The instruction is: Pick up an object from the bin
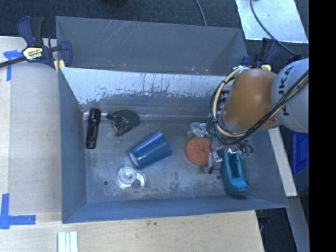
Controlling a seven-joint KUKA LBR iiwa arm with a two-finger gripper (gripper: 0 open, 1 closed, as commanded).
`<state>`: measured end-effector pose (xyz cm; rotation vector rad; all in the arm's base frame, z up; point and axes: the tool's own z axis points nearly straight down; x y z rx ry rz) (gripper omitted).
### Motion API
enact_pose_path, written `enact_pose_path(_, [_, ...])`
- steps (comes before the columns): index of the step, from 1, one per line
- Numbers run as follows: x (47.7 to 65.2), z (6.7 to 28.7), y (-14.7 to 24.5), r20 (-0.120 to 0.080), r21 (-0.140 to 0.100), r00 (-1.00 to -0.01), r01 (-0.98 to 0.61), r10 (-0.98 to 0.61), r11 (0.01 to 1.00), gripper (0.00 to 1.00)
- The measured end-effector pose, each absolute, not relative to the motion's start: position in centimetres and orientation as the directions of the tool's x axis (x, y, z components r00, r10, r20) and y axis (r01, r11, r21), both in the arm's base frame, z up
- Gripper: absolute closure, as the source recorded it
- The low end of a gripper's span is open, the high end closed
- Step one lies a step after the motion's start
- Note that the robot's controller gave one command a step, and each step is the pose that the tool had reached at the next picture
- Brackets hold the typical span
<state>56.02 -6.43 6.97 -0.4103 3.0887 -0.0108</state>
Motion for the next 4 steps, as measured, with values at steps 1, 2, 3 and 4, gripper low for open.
enact_pose_path(1, [55.7, 8.3, -4.0, -0.028, -0.011, -0.943, -0.331, -0.331, 0.944, 0.0])
enact_pose_path(2, [55.5, 7.0, -6.6, -0.024, -0.01, -0.959, -0.282, -0.282, 0.959, 1.0])
enact_pose_path(3, [55.5, 7.0, -6.6, -0.025, -0.01, -0.959, -0.282, -0.282, 0.959, 1.0])
enact_pose_path(4, [56.0, 7.9, -6.5, -0.029, -0.01, -0.962, -0.272, -0.273, 0.962, 1.0])
